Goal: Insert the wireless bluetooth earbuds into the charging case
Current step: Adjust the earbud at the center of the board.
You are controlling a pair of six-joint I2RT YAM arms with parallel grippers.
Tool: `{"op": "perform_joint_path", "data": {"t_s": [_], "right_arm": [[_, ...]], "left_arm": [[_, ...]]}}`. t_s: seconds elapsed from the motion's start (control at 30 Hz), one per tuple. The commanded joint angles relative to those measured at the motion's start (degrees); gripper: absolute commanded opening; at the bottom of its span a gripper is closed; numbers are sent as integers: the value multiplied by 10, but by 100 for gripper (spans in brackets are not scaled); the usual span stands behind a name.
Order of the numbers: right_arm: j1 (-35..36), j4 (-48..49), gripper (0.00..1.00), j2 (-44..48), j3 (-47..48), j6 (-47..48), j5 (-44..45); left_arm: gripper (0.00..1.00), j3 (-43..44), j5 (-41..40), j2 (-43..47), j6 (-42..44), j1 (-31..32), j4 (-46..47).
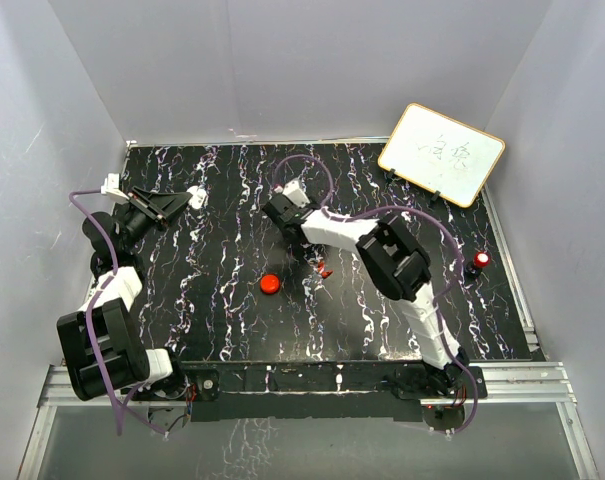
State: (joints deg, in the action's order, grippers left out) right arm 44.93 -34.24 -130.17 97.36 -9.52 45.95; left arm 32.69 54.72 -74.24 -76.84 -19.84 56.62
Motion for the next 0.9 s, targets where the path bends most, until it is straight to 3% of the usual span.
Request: {"op": "perform_joint_path", "data": {"t_s": [0.0,0.3,0.6,0.87], "right_arm": [[-31,62,38,33,-65,-72,-110],[-47,96,37,56,-123,-97,-148],[-59,113,28,73,-149,-126,-182],[-61,113,26,82,-165,-140,-177]], "left_arm": [[0,12,10,20,11,-5,-7],[0,16,10,17,25,-6,-23],[0,17,9,16,33,-5,-34],[0,17,11,15,35,-5,-36]]}}
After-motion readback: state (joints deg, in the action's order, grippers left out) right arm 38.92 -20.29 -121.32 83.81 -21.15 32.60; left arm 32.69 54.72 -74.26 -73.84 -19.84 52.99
